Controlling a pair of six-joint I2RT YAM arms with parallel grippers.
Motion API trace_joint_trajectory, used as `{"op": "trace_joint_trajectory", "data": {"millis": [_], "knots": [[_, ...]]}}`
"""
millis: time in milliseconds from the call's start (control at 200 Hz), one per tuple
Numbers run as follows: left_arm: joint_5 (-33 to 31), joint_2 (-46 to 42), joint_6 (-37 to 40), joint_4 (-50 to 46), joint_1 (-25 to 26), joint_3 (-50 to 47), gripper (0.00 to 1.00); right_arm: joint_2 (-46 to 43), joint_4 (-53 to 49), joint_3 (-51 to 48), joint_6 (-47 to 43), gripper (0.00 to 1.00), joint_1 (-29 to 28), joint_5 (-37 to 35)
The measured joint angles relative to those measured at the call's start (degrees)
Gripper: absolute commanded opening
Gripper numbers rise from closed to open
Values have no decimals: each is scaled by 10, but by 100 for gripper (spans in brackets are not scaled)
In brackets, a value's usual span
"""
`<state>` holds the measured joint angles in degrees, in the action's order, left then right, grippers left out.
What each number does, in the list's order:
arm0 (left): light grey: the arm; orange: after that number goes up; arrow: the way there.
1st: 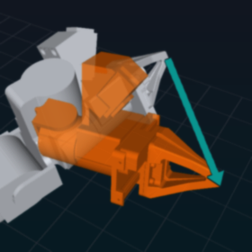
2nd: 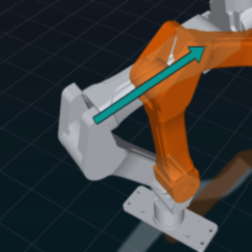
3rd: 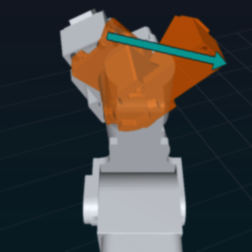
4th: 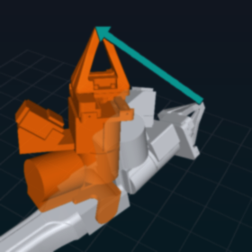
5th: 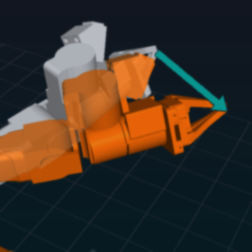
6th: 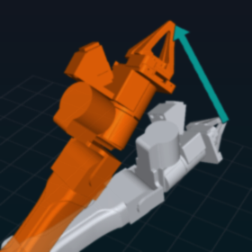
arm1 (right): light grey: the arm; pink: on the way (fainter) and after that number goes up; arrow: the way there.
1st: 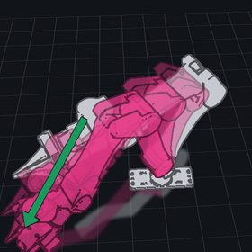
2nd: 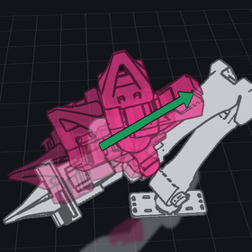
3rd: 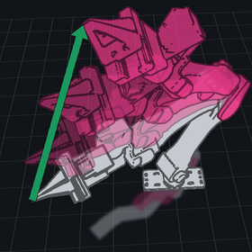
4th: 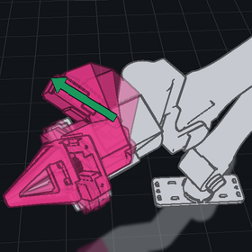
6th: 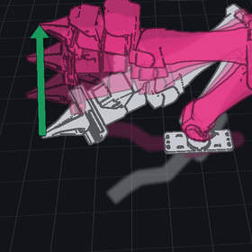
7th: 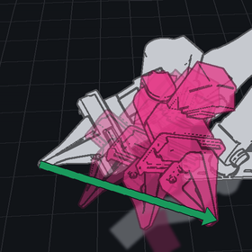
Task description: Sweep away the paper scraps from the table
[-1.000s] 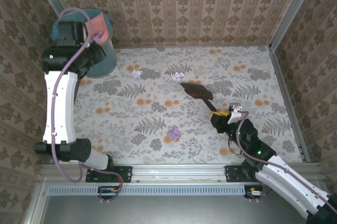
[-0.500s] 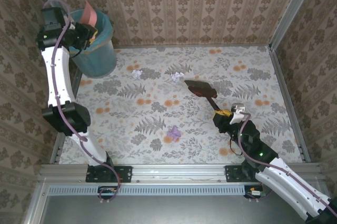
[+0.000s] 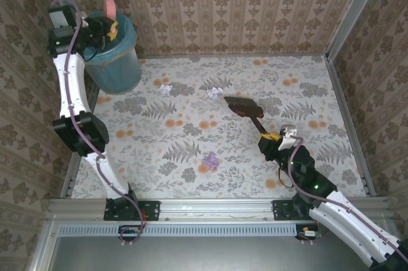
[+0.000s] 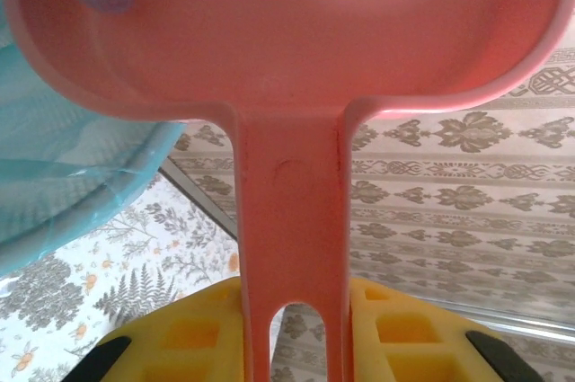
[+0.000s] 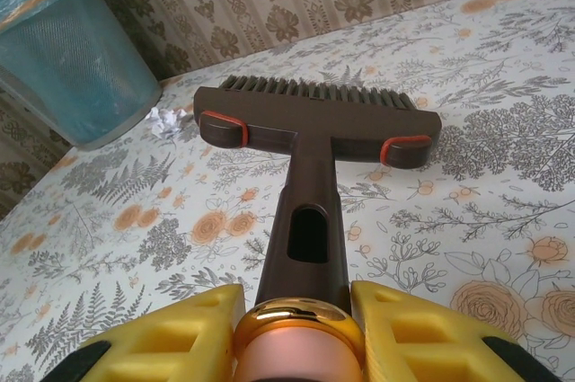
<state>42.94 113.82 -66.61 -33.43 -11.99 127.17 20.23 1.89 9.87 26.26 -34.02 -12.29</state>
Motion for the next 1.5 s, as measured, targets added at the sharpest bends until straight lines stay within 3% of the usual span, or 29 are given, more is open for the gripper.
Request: {"op": "trace_joint_trajectory", "data": {"millis": [295,815,980,1180,1500], "knots": [[8,-7,-86,129,-2,-95,0,0,-8,0,-6,0,0,-10],[3,-108,-108,191,25,-128,0,0,-9,0,-6,0,0,-17],[-24,-186,-90,200,92,-194,0,0,-9,0,-6,0,0,-25],[-73,-251,-16,186,209,-257,0,0,-9,0,-6,0,0,-28],[-137,-266,146,95,364,-337,0,0,-9,0,-6,0,0,-38]]}}
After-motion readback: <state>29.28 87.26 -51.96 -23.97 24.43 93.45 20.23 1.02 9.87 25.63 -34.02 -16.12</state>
